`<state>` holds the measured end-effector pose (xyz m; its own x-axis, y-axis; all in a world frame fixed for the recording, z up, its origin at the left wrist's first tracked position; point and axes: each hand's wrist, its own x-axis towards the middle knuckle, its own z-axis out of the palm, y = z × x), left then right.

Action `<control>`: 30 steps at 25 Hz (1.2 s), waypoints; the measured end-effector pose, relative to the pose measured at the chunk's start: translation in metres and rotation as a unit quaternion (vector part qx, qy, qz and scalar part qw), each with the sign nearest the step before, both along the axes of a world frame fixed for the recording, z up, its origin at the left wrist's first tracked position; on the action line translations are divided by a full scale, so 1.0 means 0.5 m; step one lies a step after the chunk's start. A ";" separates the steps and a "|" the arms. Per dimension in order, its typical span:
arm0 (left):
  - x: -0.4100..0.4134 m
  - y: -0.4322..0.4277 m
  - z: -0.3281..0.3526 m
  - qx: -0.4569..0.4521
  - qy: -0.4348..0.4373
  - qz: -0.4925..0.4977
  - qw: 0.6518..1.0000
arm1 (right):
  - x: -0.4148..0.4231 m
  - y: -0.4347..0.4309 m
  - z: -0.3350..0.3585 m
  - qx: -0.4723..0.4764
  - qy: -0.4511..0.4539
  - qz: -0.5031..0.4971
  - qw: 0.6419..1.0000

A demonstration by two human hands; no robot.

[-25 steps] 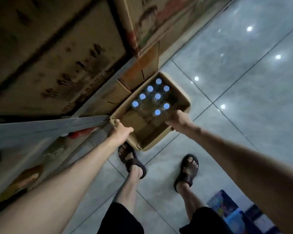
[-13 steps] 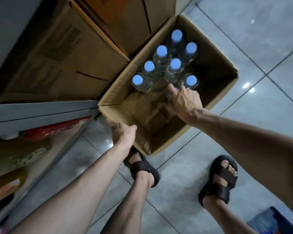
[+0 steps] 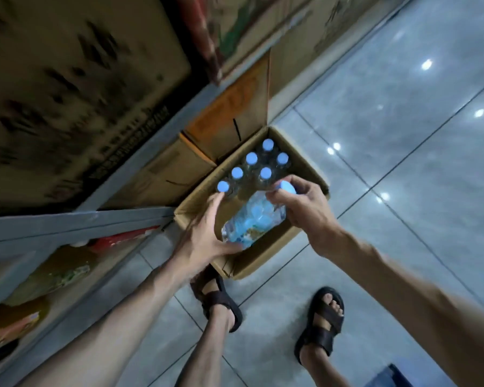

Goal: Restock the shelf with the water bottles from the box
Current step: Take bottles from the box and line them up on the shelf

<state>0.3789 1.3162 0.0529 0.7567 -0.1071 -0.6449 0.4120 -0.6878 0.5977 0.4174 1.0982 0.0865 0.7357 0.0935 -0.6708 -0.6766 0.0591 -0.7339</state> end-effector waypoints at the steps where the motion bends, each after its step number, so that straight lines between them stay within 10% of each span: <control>1: 0.019 -0.017 0.065 -0.009 -0.006 -0.032 0.999 | 0.012 -0.010 0.080 0.024 -0.006 0.014 1.000; 16: 0.050 -0.090 1.158 -0.156 0.007 -0.041 0.987 | -0.009 -0.078 1.093 0.029 -0.110 0.124 0.986; 30: 0.120 0.038 1.324 -0.270 -0.073 0.085 0.956 | 0.144 0.096 1.284 0.020 -0.191 0.213 0.958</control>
